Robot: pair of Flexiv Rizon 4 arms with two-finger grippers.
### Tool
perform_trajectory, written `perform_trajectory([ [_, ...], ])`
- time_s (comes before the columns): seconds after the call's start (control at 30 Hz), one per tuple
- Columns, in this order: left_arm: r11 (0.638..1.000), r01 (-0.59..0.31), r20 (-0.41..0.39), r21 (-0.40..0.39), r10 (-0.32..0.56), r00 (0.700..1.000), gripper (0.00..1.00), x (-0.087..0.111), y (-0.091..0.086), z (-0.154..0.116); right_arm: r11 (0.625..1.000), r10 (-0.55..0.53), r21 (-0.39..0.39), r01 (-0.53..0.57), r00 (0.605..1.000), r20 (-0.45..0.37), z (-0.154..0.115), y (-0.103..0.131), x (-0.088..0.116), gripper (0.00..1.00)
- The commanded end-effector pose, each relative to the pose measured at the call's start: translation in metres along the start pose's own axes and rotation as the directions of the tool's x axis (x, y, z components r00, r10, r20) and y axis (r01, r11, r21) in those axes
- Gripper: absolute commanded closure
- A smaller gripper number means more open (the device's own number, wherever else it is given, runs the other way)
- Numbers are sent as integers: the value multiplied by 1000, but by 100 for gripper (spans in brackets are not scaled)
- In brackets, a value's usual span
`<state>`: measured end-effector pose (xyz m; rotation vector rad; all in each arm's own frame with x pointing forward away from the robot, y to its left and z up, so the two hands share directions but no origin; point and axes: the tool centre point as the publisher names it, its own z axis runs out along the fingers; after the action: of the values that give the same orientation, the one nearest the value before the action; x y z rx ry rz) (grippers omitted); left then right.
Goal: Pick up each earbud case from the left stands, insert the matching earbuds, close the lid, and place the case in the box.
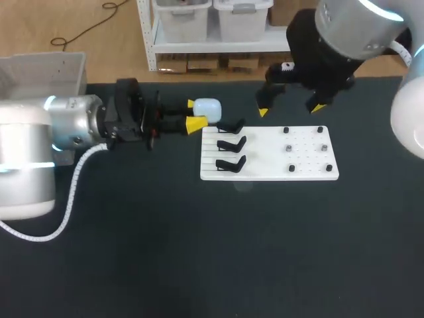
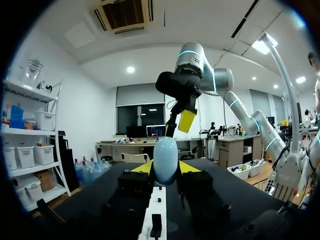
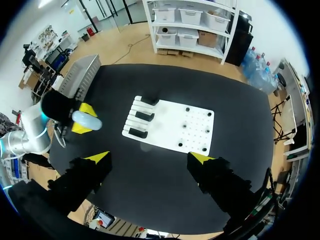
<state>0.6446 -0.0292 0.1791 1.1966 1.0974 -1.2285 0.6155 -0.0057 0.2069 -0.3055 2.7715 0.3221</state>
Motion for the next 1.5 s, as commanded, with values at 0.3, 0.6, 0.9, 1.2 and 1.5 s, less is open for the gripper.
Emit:
perform_trajectory([
  [0.3, 967, -42, -155, -250, 3, 988, 100, -73, -19, -47, 1000, 2, 1, -2, 999, 36, 0, -1, 3, 0],
  [0.6, 866, -76, -255, -494, -61, 965, 100, -68, 19, -136, 1000, 2, 1, -2, 999, 36, 0, -1, 3, 0],
  [0.9, 705, -86, -285, -704, -169, 944, 100, -55, 54, -238, 1000, 2, 1, -2, 999, 36, 0, -1, 3, 0],
  [1.2, 534, -107, -290, -839, -271, 918, 100, -30, 97, -348, 1000, 2, 1, -2, 999, 36, 0, -1, 3, 0],
  [1.5, 436, -117, -295, -892, -367, 882, 100, -6, 130, -418, 1000, 2, 1, -2, 999, 36, 0, -1, 3, 0],
])
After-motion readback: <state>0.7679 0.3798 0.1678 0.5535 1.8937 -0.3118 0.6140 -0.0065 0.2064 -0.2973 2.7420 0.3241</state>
